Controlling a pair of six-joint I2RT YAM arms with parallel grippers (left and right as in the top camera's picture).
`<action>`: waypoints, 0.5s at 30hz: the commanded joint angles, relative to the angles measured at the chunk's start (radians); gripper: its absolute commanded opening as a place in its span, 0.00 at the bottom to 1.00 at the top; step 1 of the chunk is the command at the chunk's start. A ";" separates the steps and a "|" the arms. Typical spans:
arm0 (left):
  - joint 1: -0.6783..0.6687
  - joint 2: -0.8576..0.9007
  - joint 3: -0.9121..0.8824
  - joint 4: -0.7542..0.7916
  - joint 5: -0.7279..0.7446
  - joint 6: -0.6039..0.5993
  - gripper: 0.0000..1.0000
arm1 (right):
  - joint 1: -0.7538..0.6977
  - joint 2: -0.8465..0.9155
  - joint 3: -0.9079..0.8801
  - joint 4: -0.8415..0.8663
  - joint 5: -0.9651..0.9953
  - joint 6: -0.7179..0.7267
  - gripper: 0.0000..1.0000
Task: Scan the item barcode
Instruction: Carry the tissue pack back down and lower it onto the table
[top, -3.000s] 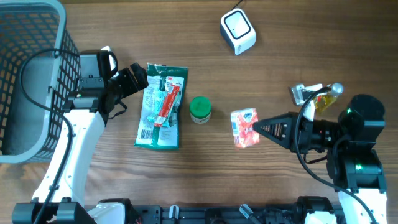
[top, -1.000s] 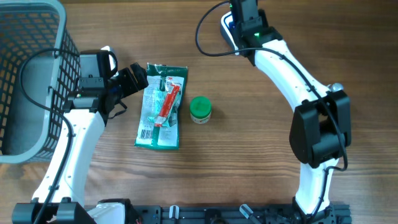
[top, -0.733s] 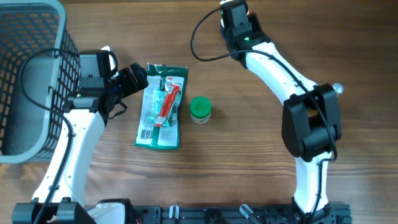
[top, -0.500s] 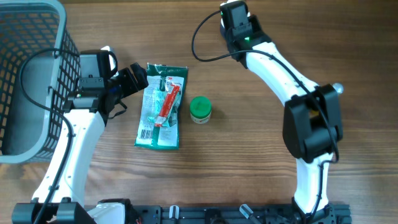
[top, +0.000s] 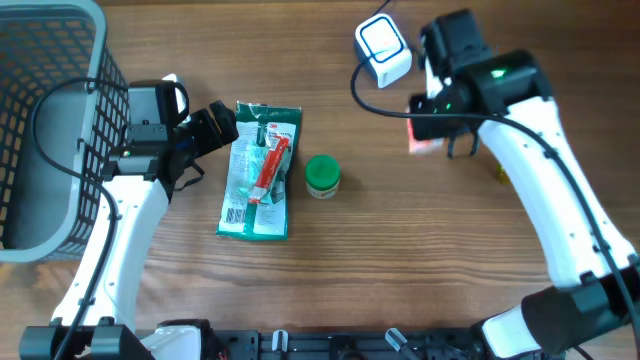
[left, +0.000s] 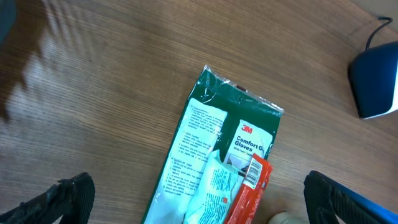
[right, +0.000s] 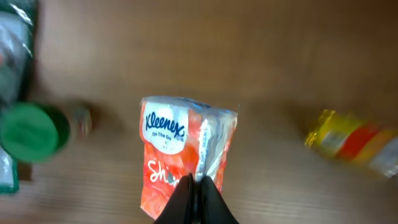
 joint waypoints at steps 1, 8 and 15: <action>0.004 -0.013 0.016 0.002 0.011 0.006 1.00 | -0.001 0.021 -0.167 0.006 -0.054 0.169 0.04; 0.004 -0.013 0.016 0.002 0.011 0.006 1.00 | -0.001 0.021 -0.453 0.166 -0.054 0.223 0.04; 0.004 -0.013 0.016 0.002 0.011 0.006 1.00 | -0.001 0.022 -0.533 0.231 -0.050 0.224 0.05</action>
